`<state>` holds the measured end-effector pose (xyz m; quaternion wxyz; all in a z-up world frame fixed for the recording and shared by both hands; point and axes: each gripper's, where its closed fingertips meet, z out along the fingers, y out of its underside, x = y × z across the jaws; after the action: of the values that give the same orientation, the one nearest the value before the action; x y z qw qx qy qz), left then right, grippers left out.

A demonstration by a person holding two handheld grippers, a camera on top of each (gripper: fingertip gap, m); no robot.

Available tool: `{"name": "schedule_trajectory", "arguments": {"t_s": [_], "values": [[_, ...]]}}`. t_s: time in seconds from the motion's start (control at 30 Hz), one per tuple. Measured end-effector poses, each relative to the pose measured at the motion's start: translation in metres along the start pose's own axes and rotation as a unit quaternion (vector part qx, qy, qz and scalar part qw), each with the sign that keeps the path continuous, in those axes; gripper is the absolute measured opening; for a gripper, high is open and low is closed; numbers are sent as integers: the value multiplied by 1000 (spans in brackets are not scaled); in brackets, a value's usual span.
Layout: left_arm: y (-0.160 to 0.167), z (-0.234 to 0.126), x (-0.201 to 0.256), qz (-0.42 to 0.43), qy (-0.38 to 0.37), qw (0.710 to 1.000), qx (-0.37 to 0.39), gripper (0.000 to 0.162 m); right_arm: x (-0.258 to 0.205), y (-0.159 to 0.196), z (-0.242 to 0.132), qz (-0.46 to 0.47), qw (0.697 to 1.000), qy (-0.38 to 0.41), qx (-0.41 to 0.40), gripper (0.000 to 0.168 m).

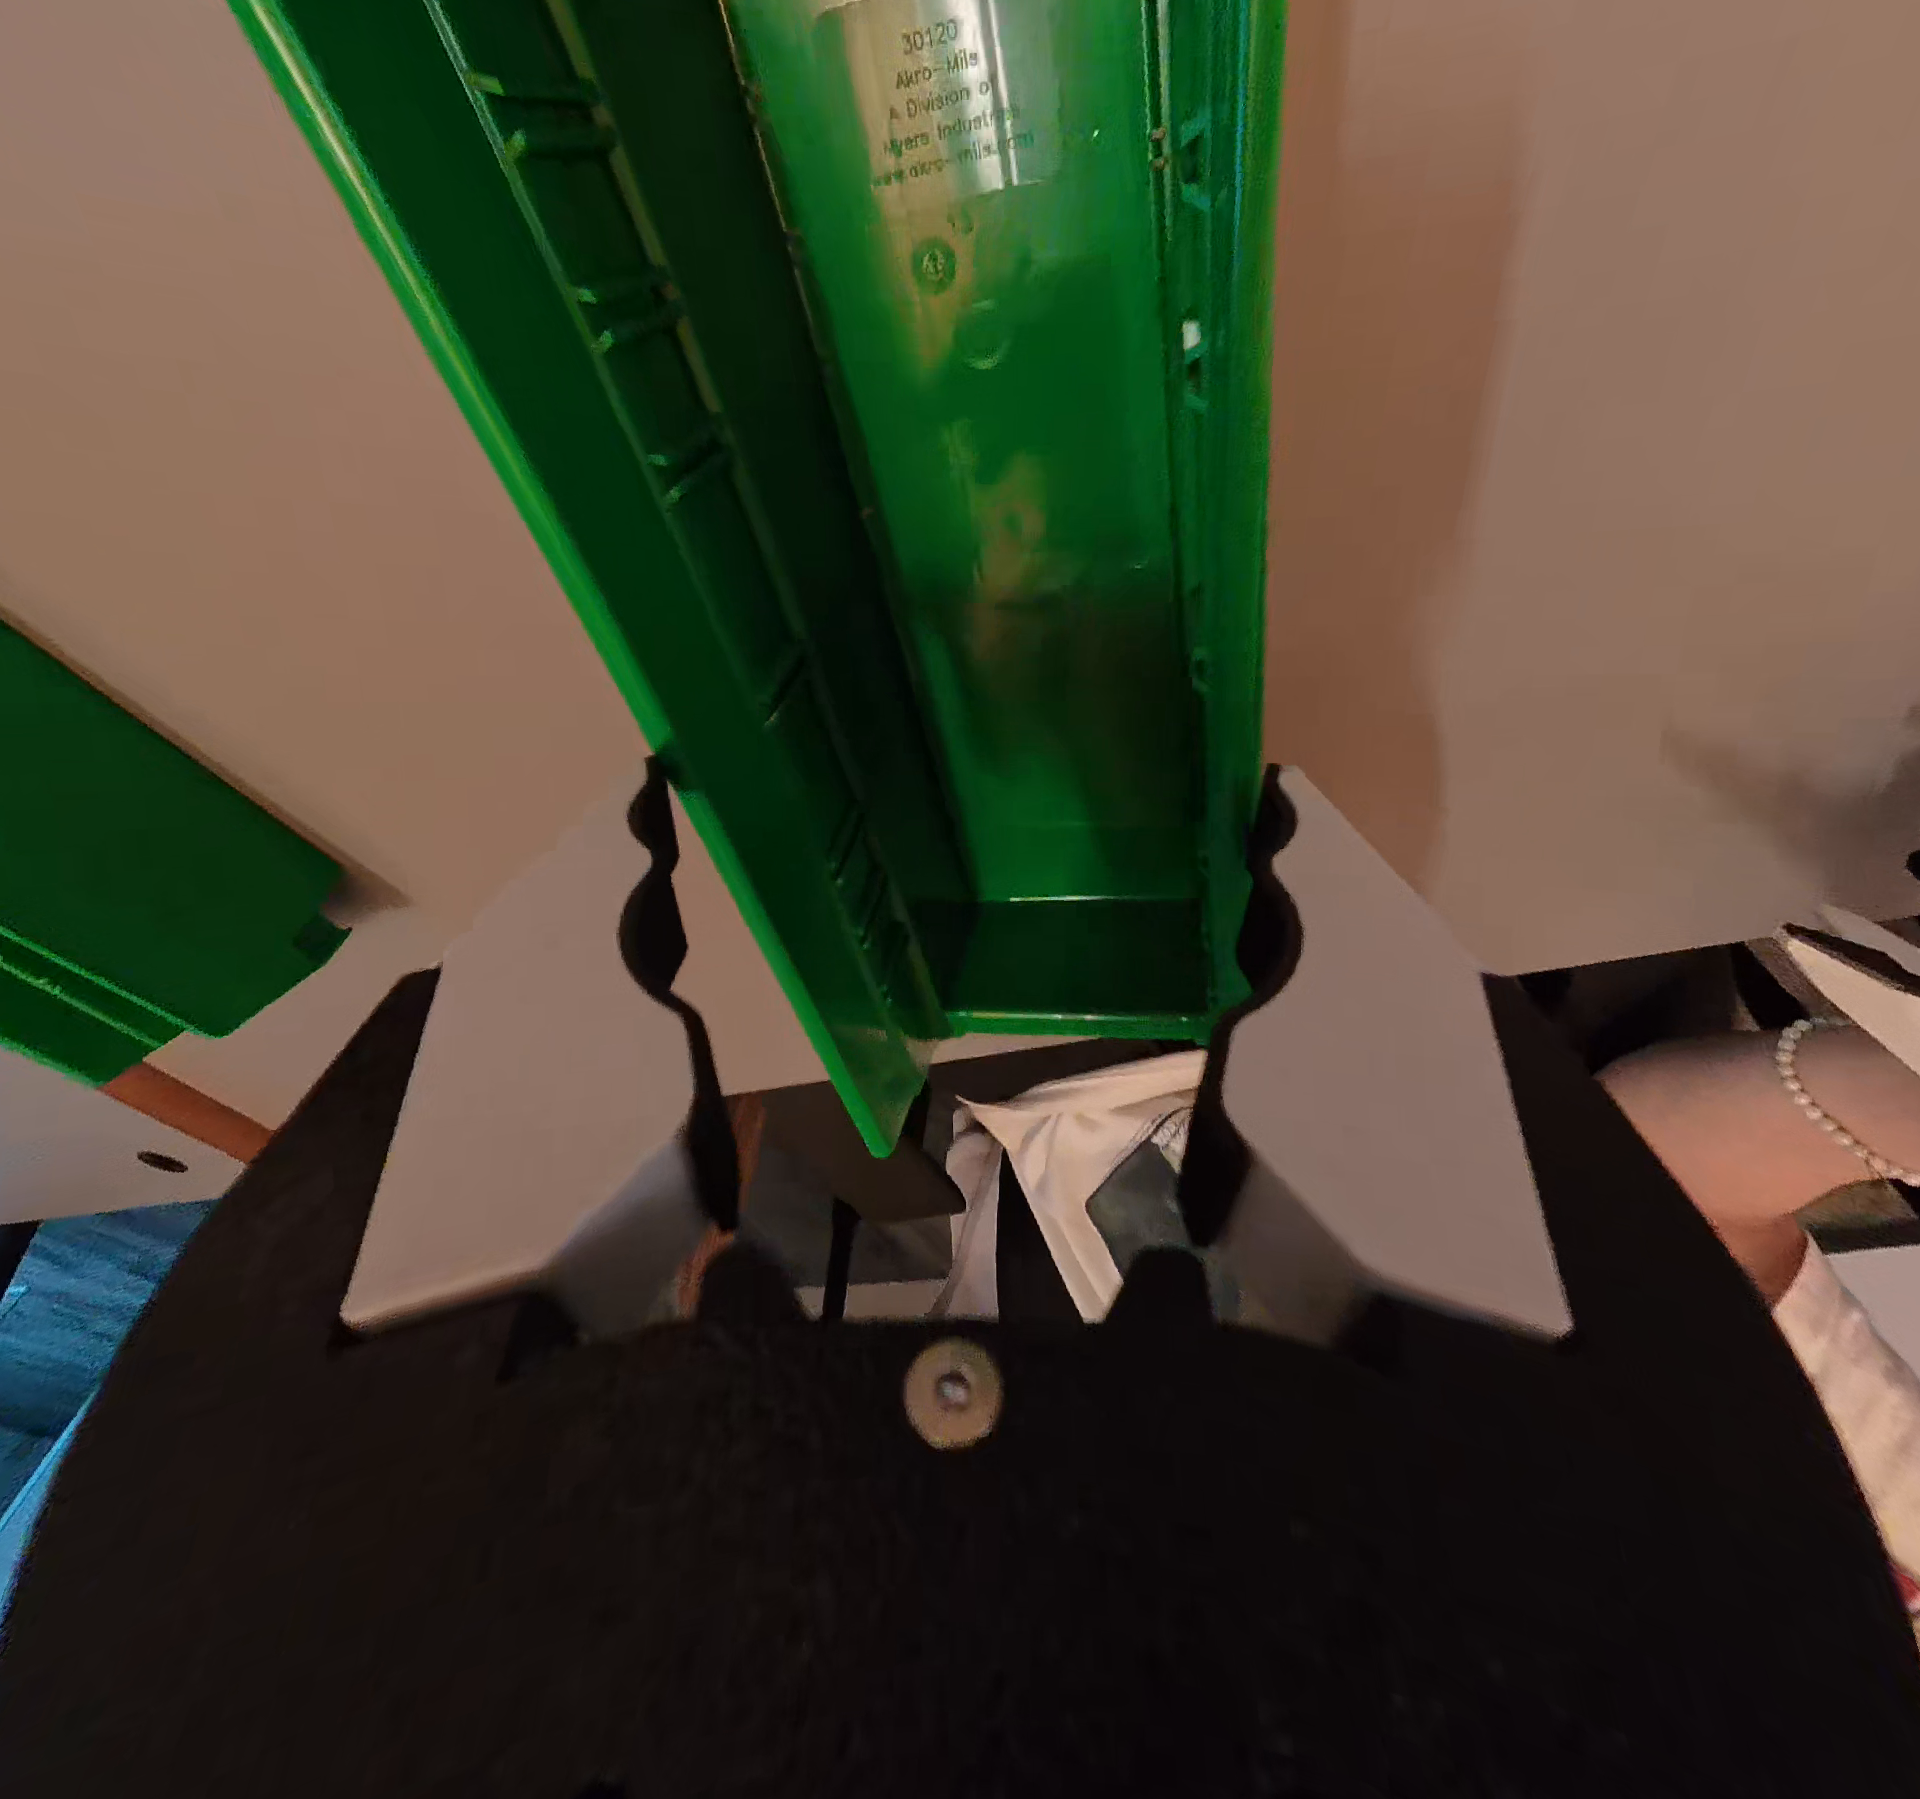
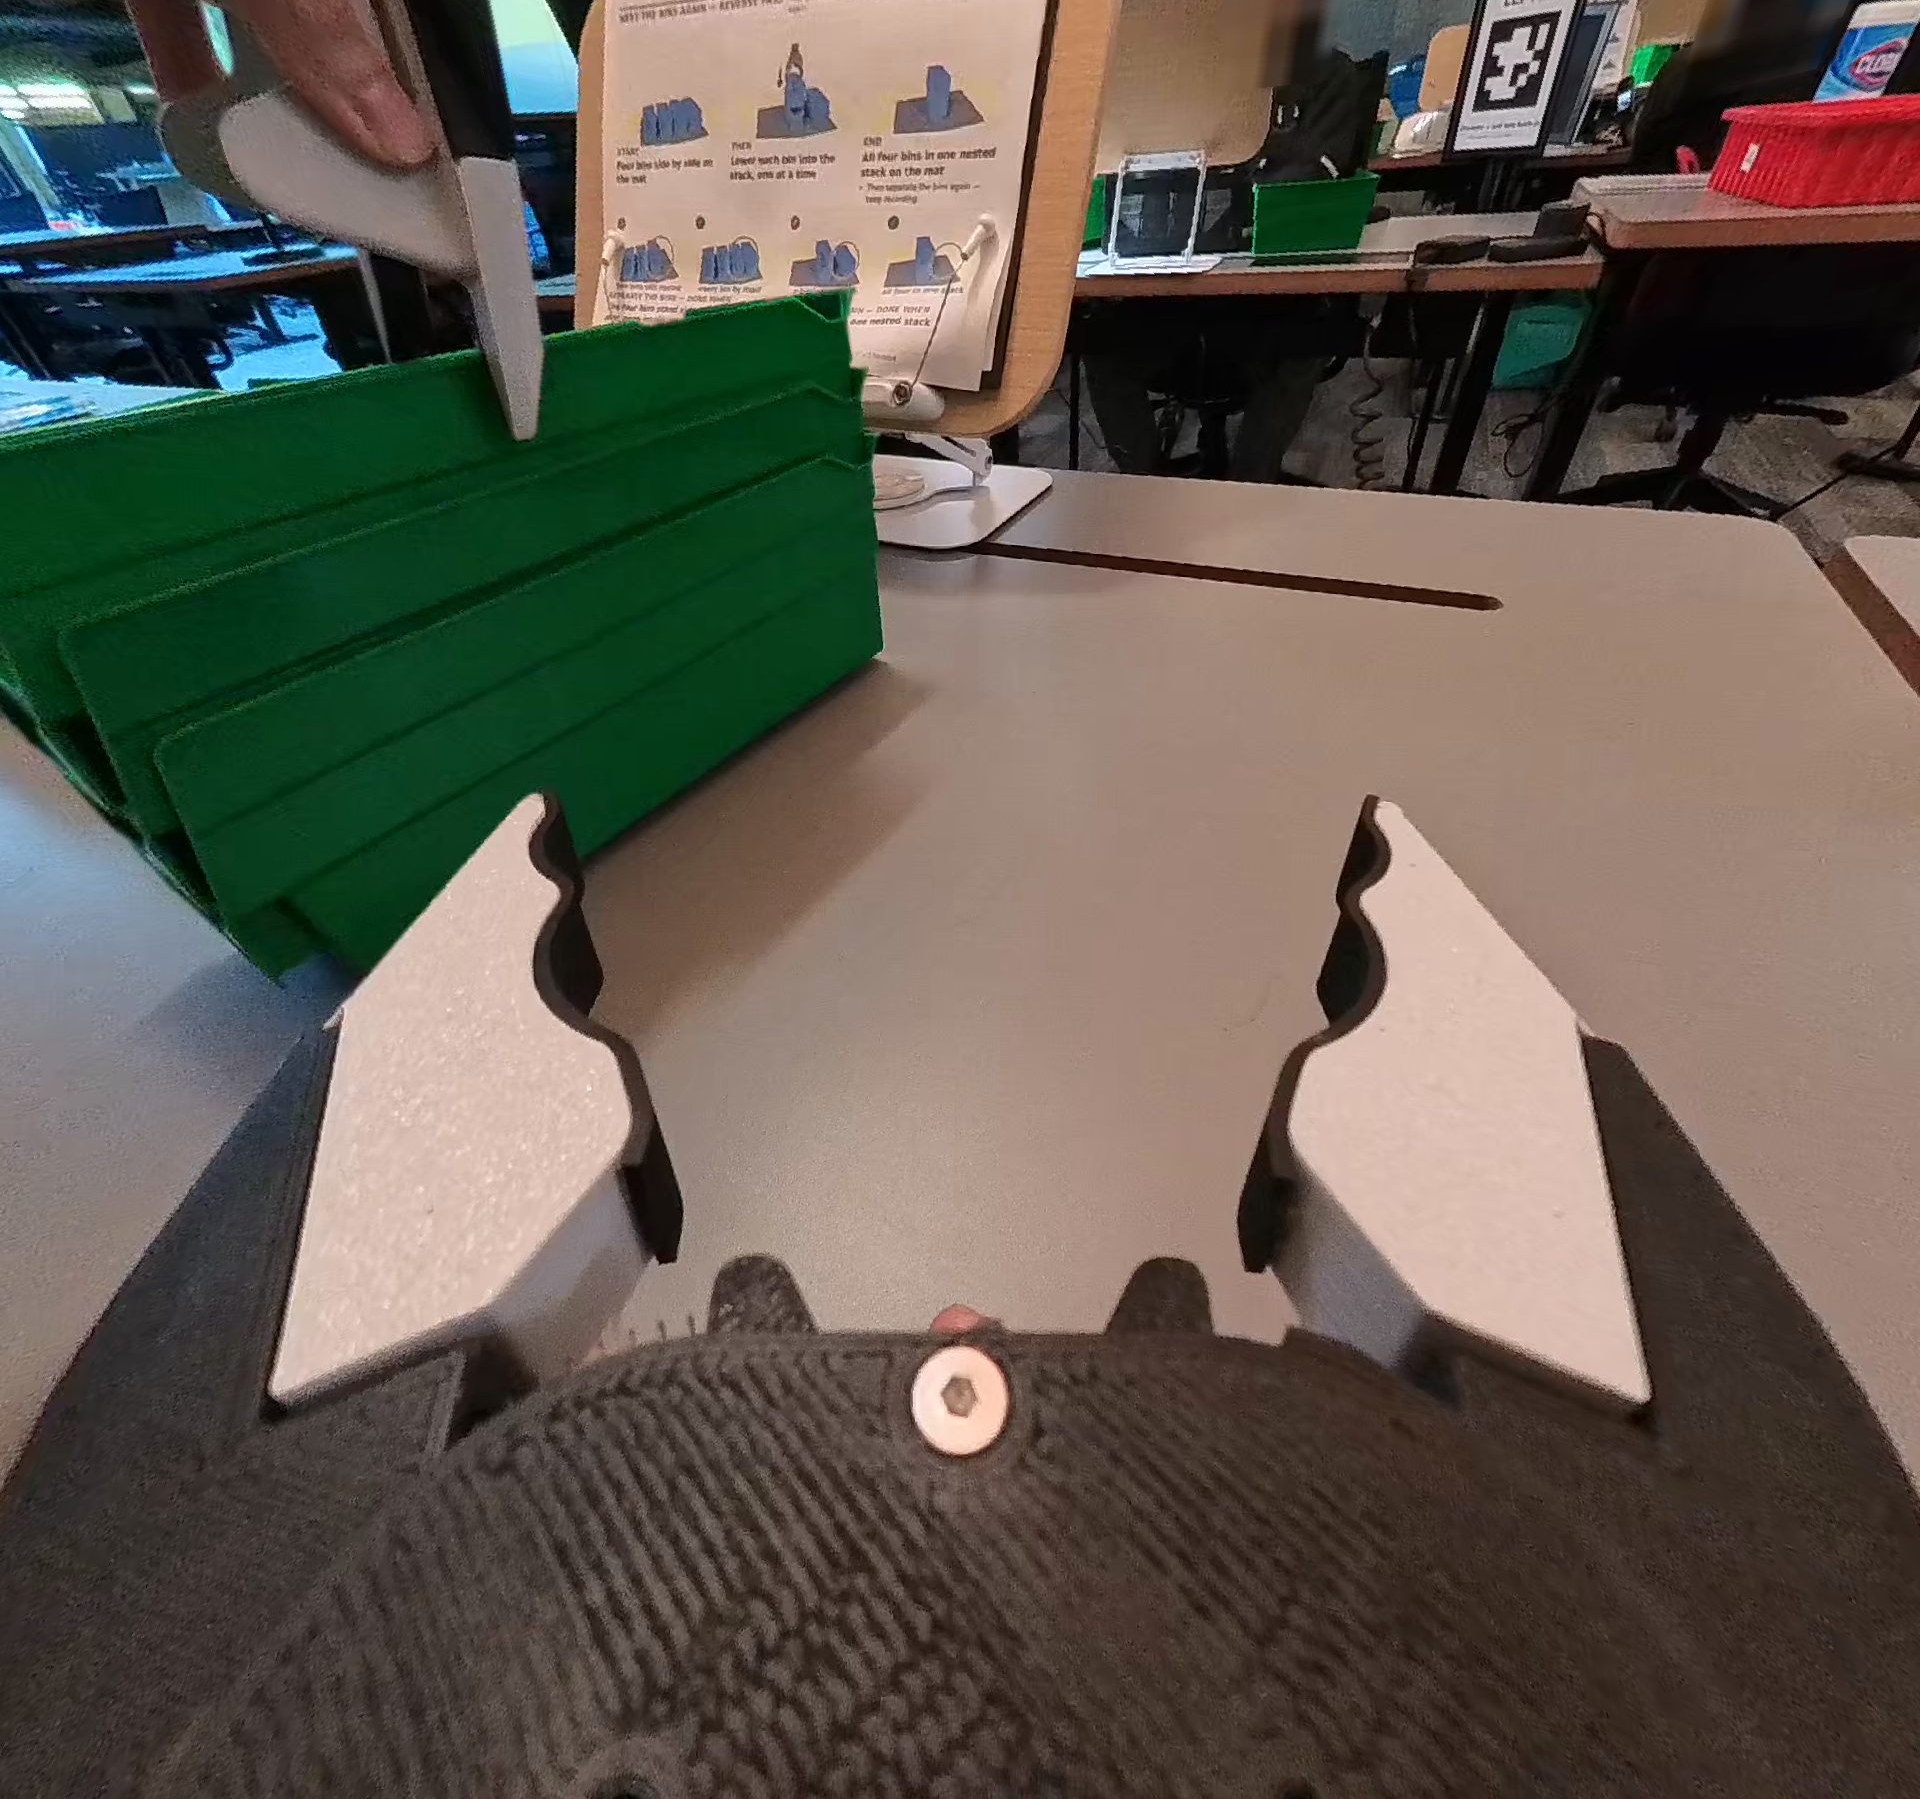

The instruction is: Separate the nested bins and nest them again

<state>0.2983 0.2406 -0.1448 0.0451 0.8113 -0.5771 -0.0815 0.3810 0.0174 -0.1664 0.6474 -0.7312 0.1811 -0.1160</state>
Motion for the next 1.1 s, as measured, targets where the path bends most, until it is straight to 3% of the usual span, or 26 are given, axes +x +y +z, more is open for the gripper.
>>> {"name": "schedule_trajectory", "arguments": {"t_s": [0.2,0.77,1.1], "values": [[-7,9,10,13,45,998,32,122,-1,1,1,-1,1000,-2,-2,141],[-11,11,13,6,53,996,78,122,2,7,3,0,1000,4,-13,142],[-8,8,13,-13,46,996,72,95,2,6,1,-2,1000,3,-11,142]]}}
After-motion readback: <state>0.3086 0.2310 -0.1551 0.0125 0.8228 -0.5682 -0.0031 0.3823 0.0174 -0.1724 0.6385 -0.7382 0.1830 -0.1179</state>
